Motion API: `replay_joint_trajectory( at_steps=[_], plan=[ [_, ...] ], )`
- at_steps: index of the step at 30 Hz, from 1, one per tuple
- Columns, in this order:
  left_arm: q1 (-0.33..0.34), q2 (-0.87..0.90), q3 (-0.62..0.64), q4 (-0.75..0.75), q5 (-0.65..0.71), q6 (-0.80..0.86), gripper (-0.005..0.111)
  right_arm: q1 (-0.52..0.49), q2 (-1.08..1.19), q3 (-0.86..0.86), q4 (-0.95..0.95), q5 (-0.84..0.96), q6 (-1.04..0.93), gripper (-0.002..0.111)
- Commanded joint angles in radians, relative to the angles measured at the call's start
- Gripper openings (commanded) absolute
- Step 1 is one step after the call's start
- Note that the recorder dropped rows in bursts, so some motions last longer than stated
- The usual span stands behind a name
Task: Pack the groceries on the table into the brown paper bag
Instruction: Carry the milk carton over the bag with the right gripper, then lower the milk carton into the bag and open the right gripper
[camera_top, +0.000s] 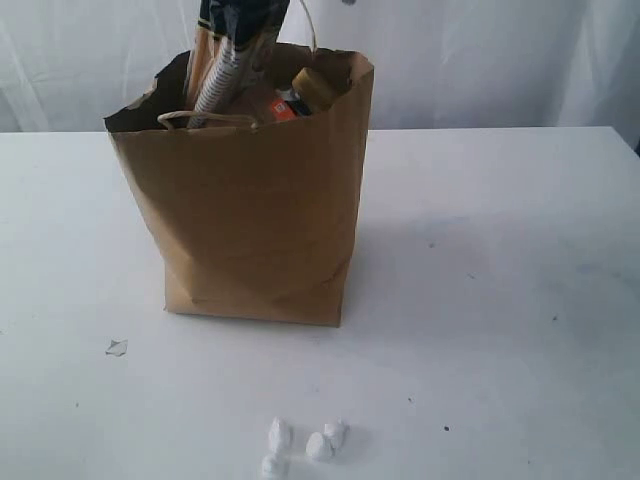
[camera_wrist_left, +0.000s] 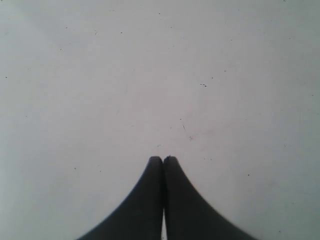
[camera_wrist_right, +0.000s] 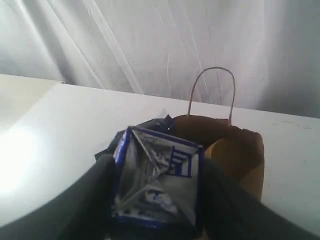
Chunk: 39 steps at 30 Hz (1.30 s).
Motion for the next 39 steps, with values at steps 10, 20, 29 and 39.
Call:
replay_joint_trajectory(
  at_steps=[10, 20, 29, 39],
  plan=[
    [-0.009, -0.004, 0.004, -0.002, 0.003, -0.003, 0.0, -0.008, 0.218, -0.005, -0.058, -0.178, -0.047, 0.0],
    [-0.009, -0.004, 0.004, -0.002, 0.003, -0.003, 0.0, -0.008, 0.326, -0.005, -0.093, -0.256, -0.046, 0.0],
    [-0.009, -0.004, 0.004, -0.002, 0.003, -0.003, 0.0, -0.008, 0.349, -0.005, -0.056, -0.25, -0.046, 0.0],
    [-0.009, -0.004, 0.004, -0.002, 0.003, -0.003, 0.0, 0.002, 0.376, -0.005, 0.198, -0.329, -0.149, 0.0]
  ],
)
